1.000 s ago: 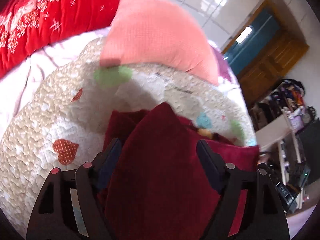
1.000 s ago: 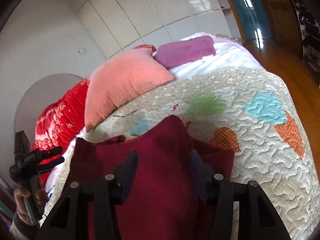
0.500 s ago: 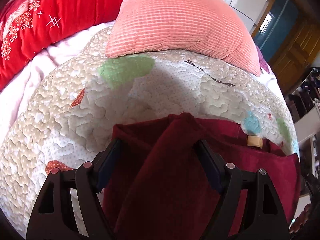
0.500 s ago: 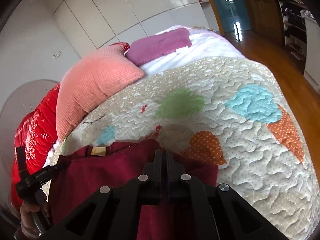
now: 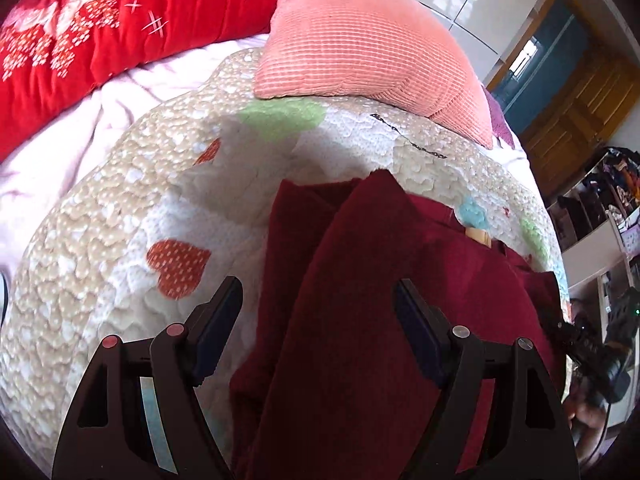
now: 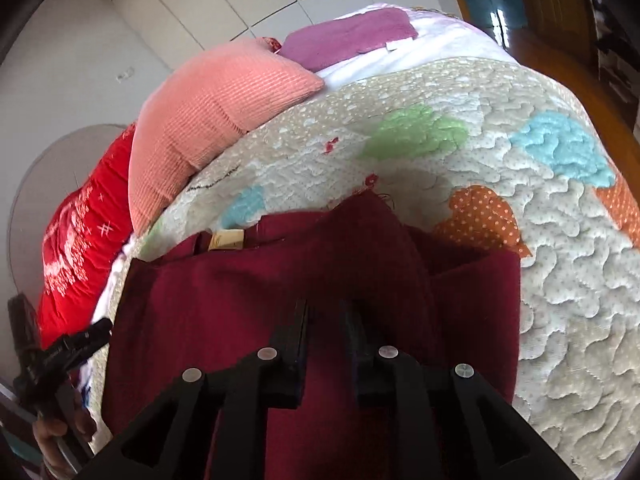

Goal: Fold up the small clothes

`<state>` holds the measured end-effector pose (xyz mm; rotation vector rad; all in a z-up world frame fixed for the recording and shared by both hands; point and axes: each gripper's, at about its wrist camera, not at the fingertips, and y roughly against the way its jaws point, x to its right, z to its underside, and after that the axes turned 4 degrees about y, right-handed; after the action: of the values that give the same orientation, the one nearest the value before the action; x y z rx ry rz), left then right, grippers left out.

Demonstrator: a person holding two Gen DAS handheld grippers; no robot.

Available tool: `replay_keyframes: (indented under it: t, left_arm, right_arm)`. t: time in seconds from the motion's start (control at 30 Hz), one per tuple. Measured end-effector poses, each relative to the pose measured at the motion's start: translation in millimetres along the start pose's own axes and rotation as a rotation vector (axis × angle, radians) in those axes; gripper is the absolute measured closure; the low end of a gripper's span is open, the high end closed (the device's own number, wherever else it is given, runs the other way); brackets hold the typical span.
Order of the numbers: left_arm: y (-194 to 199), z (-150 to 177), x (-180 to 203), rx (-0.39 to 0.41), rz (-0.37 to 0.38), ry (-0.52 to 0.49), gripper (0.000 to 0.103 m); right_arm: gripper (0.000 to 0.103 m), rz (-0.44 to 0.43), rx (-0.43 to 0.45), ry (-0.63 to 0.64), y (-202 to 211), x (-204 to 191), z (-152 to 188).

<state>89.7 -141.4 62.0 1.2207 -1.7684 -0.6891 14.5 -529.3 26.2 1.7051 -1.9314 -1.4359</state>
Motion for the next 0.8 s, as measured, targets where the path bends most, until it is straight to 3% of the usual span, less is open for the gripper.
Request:
replay_keyframes:
  t: [0.13,0.23,0.43,0.63,0.8]
  left_arm:
    - [21.4,23.6,-6.1,0.03,-0.037,-0.033,0.025]
    - [31.9,47.4,-16.2,0.037,-0.018,-0.024,0.025]
    - [29.1,76.4,-33.3,0.018,-0.062,-0.019,0.025]
    - [26.9,76.7,-42.7,0.026,-0.033,-0.006,0.025]
    - [18.9,71.3,-44.8,0.019,-0.015,-0.015,0.025]
  right_arm:
    - [0.069,-0.015,0.021,0.072,20.5,-32.1,6.2]
    - [0.068,-0.066,0.03,0.132,27.2,-58.6,13.8]
    - [0.068,-0.134,0.007,0.246,7.2,-110.8,31.2]
    - [0.069,-0.123,-0.01,0.216,-27.1,-122.6,37.0]
    - [0.068,-0.028,-0.062,0.224,-63.7,-118.1,35.2]
